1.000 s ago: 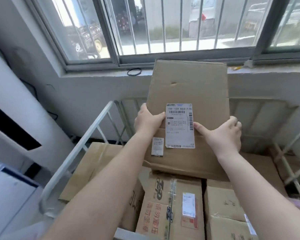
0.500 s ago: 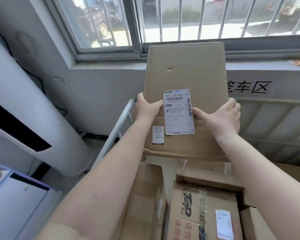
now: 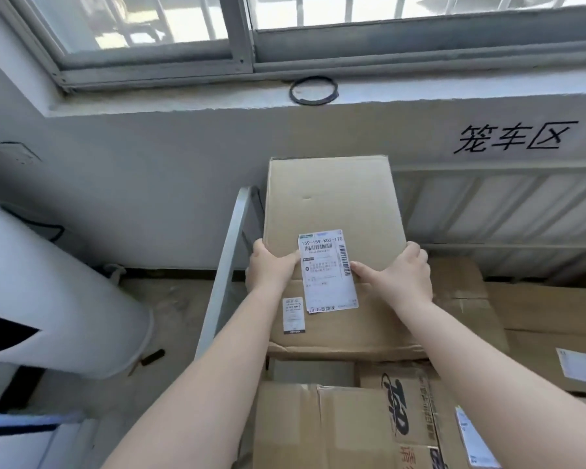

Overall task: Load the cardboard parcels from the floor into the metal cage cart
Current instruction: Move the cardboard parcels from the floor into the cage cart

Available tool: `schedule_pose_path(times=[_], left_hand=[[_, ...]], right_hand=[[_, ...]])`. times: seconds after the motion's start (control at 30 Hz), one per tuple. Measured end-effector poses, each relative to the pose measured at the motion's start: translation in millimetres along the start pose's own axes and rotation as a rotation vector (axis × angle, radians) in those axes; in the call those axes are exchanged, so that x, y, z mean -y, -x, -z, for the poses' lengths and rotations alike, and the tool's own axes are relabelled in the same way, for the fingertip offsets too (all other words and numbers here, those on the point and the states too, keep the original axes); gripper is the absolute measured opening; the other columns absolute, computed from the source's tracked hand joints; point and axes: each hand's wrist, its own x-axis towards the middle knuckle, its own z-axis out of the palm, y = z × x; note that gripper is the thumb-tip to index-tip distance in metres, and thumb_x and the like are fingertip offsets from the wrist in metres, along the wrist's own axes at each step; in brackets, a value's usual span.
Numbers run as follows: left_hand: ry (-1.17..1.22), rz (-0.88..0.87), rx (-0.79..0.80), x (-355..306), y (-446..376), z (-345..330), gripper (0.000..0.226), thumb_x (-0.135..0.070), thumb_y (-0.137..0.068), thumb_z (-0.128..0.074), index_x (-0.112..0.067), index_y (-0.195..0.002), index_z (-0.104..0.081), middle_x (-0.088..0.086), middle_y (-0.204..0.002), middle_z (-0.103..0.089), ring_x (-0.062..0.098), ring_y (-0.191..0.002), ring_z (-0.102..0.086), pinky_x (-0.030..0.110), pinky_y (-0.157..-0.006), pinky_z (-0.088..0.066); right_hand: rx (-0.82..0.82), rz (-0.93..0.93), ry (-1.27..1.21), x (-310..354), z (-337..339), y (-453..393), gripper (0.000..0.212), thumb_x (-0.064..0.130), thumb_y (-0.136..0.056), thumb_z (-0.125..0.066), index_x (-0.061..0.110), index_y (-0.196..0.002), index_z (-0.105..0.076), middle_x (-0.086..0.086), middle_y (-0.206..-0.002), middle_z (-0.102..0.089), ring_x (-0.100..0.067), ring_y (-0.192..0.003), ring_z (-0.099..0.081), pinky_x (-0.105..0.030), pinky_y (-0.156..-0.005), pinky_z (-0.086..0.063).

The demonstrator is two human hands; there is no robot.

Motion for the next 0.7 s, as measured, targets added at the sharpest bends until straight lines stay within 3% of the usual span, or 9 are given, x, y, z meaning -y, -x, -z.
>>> schedule_pose_path(times=[0.17, 0.33, 0.57, 0.7], left_hand=[[-0.133, 0.070, 0.003, 39.8, -58.5, -20.4, 0.073, -0.045, -0.071, -0.075, -0.016, -0.130, -0.043, 0.002, -0.129, -0.058, 0.028, -0.118, -0.055, 0.043, -0.096, -0.047], [-0.264, 0.211, 0.126, 88.6, -121.1, -51.0, 0.072, -0.031, -0.074, -0.078, -0.011, -0.129, -0.036, 0.007, -0.131, -0.054, 0.027, -0.118, -0.055, 0.034, -0.094, -0.046], [-0.292, 0.272, 0.201, 165.0, -163.7, -97.2, 0.071, -0.021, -0.078, -0.076, -0.009, -0.133, -0.033, 0.008, -0.131, -0.054, 0.027, -0.119, -0.053, 0.029, -0.086, -0.040], [-0.297, 0.288, 0.238, 204.7, -186.2, -121.5, 0.074, -0.021, -0.076, -0.077, -0.010, -0.135, -0.034, 0.008, -0.131, -0.055, 0.027, -0.118, -0.055, 0.032, -0.091, -0.044]], right_hand=[[0.121, -0.080, 0.012, -14.5, -65.1, -39.4, 0.100, 0.058, -0.064, -0.077, 0.000, -0.132, -0.032, -0.016, -0.134, -0.040, -0.034, -0.126, -0.040, -0.042, -0.098, -0.039], [0.185, -0.118, 0.042, -47.6, -131.9, -76.7, 0.095, 0.054, -0.063, -0.080, 0.001, -0.128, -0.036, -0.015, -0.131, -0.042, -0.033, -0.124, -0.043, -0.040, -0.097, -0.042], [0.262, -0.220, 0.044, -112.8, -215.9, -100.2, 0.092, 0.049, -0.063, -0.082, 0.001, -0.126, -0.036, -0.015, -0.130, -0.041, -0.033, -0.124, -0.043, -0.040, -0.096, -0.041], [0.260, -0.242, 0.039, -140.9, -254.7, -112.7, 0.093, 0.046, -0.062, -0.083, 0.001, -0.128, -0.036, -0.014, -0.130, -0.041, -0.034, -0.123, -0.044, -0.039, -0.095, -0.043]])
